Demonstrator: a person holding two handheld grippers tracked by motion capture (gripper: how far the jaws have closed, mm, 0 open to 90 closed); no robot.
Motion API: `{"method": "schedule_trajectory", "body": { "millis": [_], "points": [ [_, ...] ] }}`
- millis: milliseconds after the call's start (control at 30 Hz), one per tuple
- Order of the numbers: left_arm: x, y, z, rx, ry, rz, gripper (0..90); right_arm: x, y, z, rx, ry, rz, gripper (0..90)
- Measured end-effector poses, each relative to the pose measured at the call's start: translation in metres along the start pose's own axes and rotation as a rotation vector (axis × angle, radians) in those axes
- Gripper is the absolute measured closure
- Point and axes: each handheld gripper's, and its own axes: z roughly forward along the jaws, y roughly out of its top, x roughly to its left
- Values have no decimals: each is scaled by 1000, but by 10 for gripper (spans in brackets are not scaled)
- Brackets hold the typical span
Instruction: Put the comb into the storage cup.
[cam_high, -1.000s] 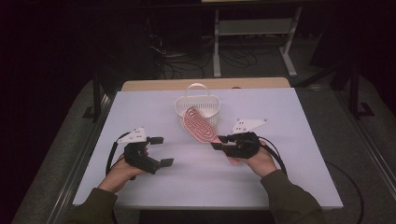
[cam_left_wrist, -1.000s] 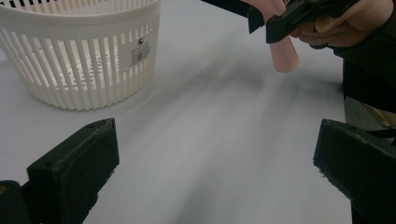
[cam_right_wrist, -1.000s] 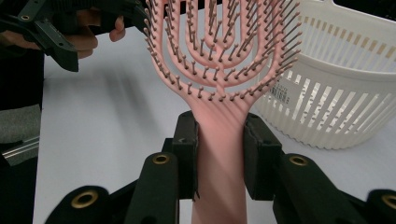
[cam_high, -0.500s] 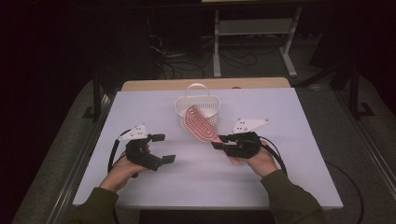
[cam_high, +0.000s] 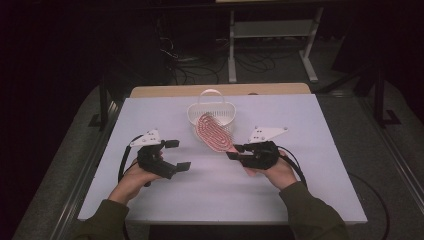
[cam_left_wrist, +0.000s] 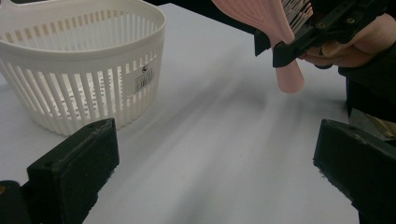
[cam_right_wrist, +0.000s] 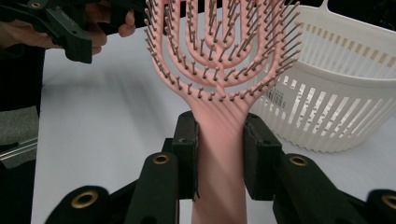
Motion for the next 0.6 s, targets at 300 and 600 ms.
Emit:
{"method": "schedule_trajectory", "body": {
  "millis": [300,600],
  "points": [
    [0,9,8,-4,-15,2,0,1,-1,1,7,-4,-3,690],
    [3,19,18,-19,-39,5,0,-1,-1,2,4,-15,-6,690]
  ]
}}
